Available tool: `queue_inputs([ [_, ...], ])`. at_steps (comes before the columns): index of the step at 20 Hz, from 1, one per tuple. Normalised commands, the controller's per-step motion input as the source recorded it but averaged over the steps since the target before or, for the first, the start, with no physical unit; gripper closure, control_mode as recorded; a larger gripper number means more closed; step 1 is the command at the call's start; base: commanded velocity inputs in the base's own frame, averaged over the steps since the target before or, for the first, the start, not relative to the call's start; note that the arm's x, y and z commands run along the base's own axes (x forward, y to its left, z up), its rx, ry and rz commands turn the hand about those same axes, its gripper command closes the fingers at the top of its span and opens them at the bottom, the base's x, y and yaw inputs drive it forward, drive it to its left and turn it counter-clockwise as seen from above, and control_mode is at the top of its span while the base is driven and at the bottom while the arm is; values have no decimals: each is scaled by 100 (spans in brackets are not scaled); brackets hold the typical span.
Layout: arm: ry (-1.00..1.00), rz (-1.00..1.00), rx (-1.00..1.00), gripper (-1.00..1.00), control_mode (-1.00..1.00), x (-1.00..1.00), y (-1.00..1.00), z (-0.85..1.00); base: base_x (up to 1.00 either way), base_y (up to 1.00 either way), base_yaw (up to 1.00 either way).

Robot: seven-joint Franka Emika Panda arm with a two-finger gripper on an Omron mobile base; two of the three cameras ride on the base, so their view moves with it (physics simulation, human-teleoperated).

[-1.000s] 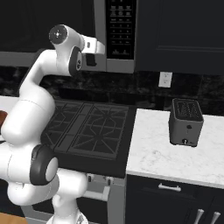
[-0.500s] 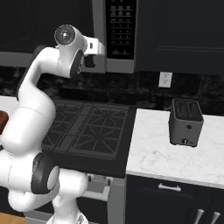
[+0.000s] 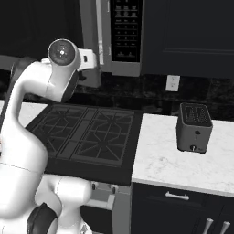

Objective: Open the microwave, place the bowl with waffle inside the microwave, then close the microwave door and turn it on.

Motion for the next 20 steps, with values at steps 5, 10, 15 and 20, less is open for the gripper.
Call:
queue_inputs([
  [5,0,13,-1,100,-100,-100,100,-6,0,0,0],
  [10,0,9,-11,100,-100,-100,100,-1,0,0,0],
  [15,-1,4,-15,100,-100,-100,100,-7,0,0,0],
  [20,-9,0,-5,-100,-100,-100,66,-1,0,0,0],
])
